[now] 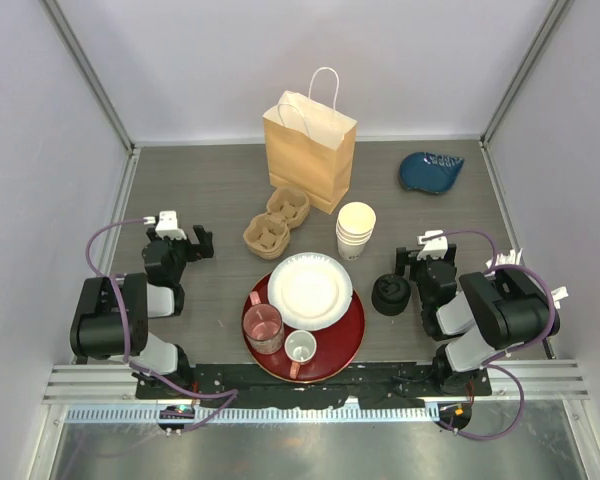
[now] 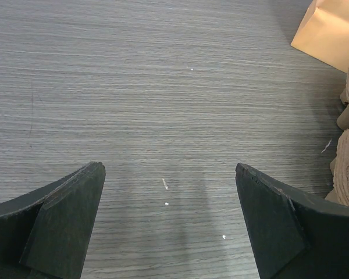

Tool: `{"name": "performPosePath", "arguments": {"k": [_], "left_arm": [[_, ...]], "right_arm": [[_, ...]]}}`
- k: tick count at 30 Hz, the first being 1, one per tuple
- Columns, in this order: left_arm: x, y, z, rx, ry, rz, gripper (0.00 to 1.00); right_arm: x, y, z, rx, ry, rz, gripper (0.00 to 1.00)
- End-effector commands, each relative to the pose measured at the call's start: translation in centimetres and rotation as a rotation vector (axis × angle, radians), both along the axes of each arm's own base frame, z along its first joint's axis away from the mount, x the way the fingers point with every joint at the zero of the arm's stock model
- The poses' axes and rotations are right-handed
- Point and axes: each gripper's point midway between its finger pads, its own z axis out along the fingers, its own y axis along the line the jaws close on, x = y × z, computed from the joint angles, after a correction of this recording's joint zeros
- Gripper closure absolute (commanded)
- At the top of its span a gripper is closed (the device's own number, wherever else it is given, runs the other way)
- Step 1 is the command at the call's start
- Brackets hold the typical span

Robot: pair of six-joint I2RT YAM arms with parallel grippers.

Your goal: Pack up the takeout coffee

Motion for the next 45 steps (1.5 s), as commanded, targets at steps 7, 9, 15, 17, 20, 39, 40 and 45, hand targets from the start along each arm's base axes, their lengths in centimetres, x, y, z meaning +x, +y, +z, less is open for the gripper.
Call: {"name": "performPosePath", "arguments": {"k": [7, 9, 15, 17, 20, 39, 40, 45], "left_arm": [[1.1, -0.9, 1.9, 0.028, -0.064, -0.071, 0.0], [1.2, -0.7, 2.4, 0.027, -0.075, -0.059, 0.0], [3.0, -0.4, 6.1, 0.002, 0.143, -0.059, 0.03], [3.0, -1.1, 7.7, -0.015, 0.204, -0.098, 0.06], [0.3, -3.3, 8.9, -0.065, 0.346, -0.218, 0.19], [-15.6, -11.8, 1.7, 0.276, 0.963, -0.847, 0.34], [-15.5, -12.3, 1.7, 0.269, 0.968, -0.844, 0.35], [-15.1, -13.4, 0.9, 0.282, 0.993, -0.859, 0.37]], "right_arm": [[1.0, -0.7, 8.3, 0.061, -0.281, -0.059, 0.03], [2.1, -0.5, 12.1, 0.078, -0.33, -0.062, 0.04], [3.4, 1.2, 15.1, 0.204, -0.288, -0.022, 0.05], [3.7, 1.9, 15.7, 0.264, -0.273, -0.006, 0.08], [4.1, 3.2, 16.3, 0.294, -0.223, 0.034, 0.11], [1.9, 7.3, 18.2, 0.245, -0.208, 0.222, 0.12], [1.9, 7.5, 18.2, 0.244, -0.208, 0.23, 0.12], [1.9, 8.2, 18.4, 0.238, -0.203, 0.262, 0.12]]}}
